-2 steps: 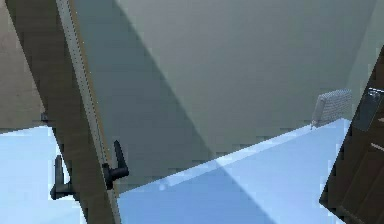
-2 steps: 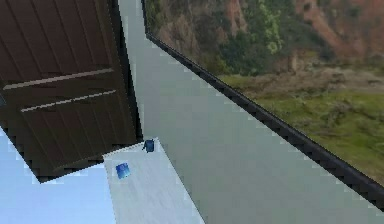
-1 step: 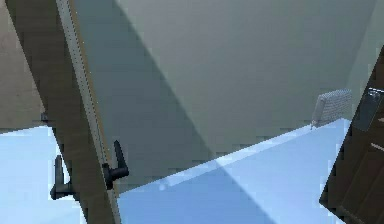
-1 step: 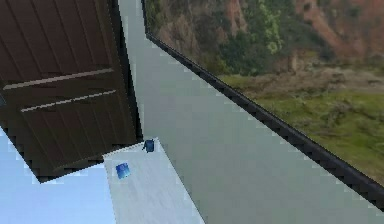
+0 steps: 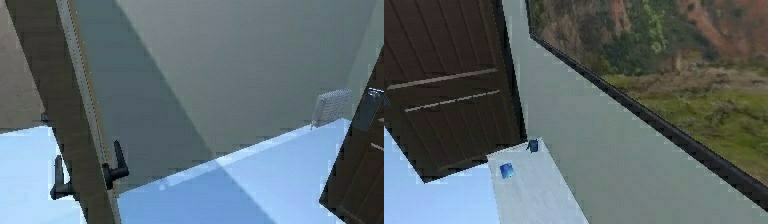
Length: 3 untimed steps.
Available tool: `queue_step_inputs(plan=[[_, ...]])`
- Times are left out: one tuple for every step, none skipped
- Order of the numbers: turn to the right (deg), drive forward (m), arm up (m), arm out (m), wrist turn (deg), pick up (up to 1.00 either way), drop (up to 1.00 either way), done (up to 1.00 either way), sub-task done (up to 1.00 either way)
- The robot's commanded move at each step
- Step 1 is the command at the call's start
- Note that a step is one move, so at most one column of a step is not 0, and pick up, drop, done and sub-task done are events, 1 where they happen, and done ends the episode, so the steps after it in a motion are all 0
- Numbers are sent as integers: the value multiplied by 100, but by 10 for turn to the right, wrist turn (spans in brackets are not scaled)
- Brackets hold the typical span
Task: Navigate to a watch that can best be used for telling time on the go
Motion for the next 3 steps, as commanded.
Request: queue_step_inputs(plan=[[450,0,0,0,0,0,0,0,0],[-450,0,0,0,0,0,0,0,0],[-90,0,0,0,0,0,0,0,0]])
